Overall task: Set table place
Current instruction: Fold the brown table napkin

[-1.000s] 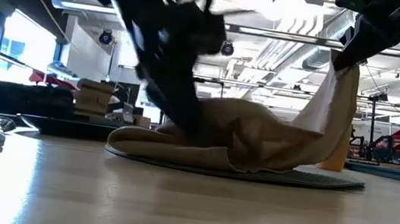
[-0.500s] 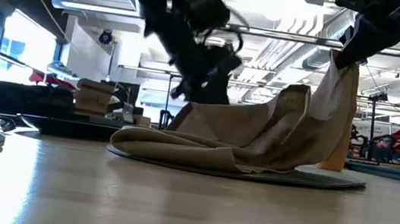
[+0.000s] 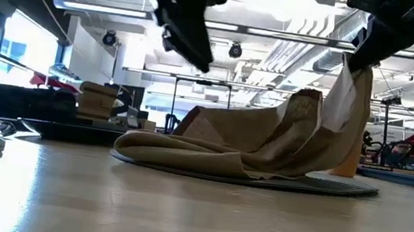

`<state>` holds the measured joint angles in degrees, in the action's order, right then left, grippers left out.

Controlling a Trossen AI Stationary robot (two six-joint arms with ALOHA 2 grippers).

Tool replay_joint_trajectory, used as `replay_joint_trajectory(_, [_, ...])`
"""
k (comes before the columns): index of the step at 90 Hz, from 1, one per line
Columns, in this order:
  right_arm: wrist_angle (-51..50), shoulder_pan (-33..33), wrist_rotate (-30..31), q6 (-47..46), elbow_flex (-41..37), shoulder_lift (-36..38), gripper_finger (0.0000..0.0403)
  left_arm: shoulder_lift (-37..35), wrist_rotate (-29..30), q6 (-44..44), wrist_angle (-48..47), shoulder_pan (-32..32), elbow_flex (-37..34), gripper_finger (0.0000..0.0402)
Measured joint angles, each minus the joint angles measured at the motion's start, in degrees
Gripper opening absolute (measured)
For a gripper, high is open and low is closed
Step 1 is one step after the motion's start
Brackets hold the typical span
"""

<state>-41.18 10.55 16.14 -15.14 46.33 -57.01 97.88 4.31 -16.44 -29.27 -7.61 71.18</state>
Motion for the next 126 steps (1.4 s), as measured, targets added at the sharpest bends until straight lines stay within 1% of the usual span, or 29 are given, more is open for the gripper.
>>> replay_joint_trajectory(8, [0.1, 0.0, 0.0, -0.1, 0.0, 0.0, 0.0000, 3.2, -0.7, -8.1, 4.6, -0.6, -2.7, 0.0143])
replay_joint_trajectory(13, [0.3, 0.0, 0.0, -0.3, 0.0, 0.0, 0.0000, 5.4, -1.5, -10.8, 9.4, 0.0, -4.0, 0.0143])
replay_joint_trajectory(24, [0.3, 0.0, 0.0, -0.1, 0.0, 0.0, 0.0000, 10.1, -2.2, -13.4, 15.3, 1.9, -4.9, 0.0142])
replay_joint_trajectory(33, [0.3, 0.0, 0.0, 0.3, 0.0, 0.0, 0.0000, 12.0, -2.2, -14.4, 20.6, 3.5, -4.9, 0.0143])
replay_joint_trajectory(41, [0.3, 0.0, 0.0, 1.1, 0.0, 0.0, 0.0000, 13.0, -2.2, -14.4, 24.8, 4.7, -4.8, 0.0143])
replay_joint_trajectory(62, [0.3, 0.0, 0.0, 2.0, 0.0, 0.0, 0.0000, 13.1, -1.8, -13.0, 28.3, 6.2, -4.9, 0.0143])
replay_joint_trajectory(68, [0.3, 0.0, 0.0, 2.2, 0.0, 0.0, 0.0000, 13.7, -1.9, -12.5, 30.9, 6.3, -4.9, 0.0143])
replay_joint_trajectory(80, [0.4, 0.0, 0.0, 2.2, 0.0, 0.0, 0.0000, 16.1, -6.6, -13.2, 36.8, 6.4, -4.8, 0.0143])
replay_joint_trajectory(90, [0.4, 0.0, 0.0, 2.2, 0.0, 0.0, 0.0000, 19.3, -10.9, -13.5, 40.0, 6.0, -4.9, 0.0143])
replay_joint_trajectory(97, [0.4, 0.0, 0.0, 2.2, 0.0, 0.0, 0.0000, 19.9, -13.0, -13.5, 42.2, 5.7, -4.8, 0.0143])
replay_joint_trajectory(106, [0.3, 0.0, 0.0, 2.2, 0.0, 0.0, 0.0000, 18.6, -12.5, -11.2, 42.6, 5.4, -4.1, 0.0143])
replay_joint_trajectory(114, [0.4, 0.0, 0.0, 2.2, 0.0, 0.0, 0.0000, 17.2, -9.8, -7.9, 42.6, 5.1, -3.5, 0.0143])
replay_joint_trajectory(118, [0.3, 0.0, 0.0, 2.2, 0.0, 0.0, 0.0000, 17.0, -8.5, -6.7, 42.9, 4.8, -3.3, 0.0143])
replay_joint_trajectory(126, [0.4, 0.0, 0.0, 2.2, 0.0, 0.0, 0.0000, 17.5, -8.2, -5.9, 42.5, 4.8, -3.2, 0.0143])
